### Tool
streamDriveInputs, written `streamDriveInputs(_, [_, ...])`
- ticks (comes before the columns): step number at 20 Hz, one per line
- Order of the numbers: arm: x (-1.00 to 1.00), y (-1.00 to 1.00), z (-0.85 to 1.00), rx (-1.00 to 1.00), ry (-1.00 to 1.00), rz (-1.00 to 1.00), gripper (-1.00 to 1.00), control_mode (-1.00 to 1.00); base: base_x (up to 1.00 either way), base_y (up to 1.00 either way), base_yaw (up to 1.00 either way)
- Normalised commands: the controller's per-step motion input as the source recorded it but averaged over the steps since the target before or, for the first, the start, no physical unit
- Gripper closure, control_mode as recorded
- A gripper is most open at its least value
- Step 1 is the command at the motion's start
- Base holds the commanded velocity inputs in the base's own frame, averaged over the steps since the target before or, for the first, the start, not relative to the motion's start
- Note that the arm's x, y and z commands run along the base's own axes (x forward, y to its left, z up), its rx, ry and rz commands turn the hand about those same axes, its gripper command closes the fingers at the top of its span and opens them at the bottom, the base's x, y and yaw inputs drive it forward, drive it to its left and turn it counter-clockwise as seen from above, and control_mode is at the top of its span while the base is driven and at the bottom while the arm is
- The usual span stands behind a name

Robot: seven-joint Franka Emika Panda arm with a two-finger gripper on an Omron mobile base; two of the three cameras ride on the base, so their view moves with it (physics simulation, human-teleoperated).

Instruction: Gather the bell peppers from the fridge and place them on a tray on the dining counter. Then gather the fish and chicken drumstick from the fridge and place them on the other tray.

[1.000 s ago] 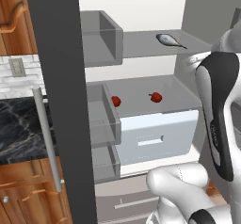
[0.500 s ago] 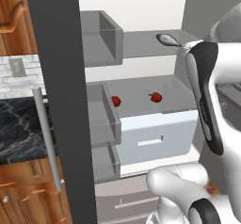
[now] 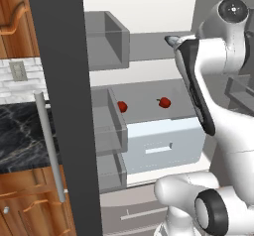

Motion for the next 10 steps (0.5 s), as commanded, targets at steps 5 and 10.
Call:
streamDriveInputs(5, [0.8,-0.05,0.0,0.0,0.0,-0.07,-1.0,-1.0,0.0,0.0,0.0])
streamDriveInputs(10, [0.52,-0.13,0.0,0.0,0.1,-0.01,-1.0,-1.0,0.0,0.0,0.0])
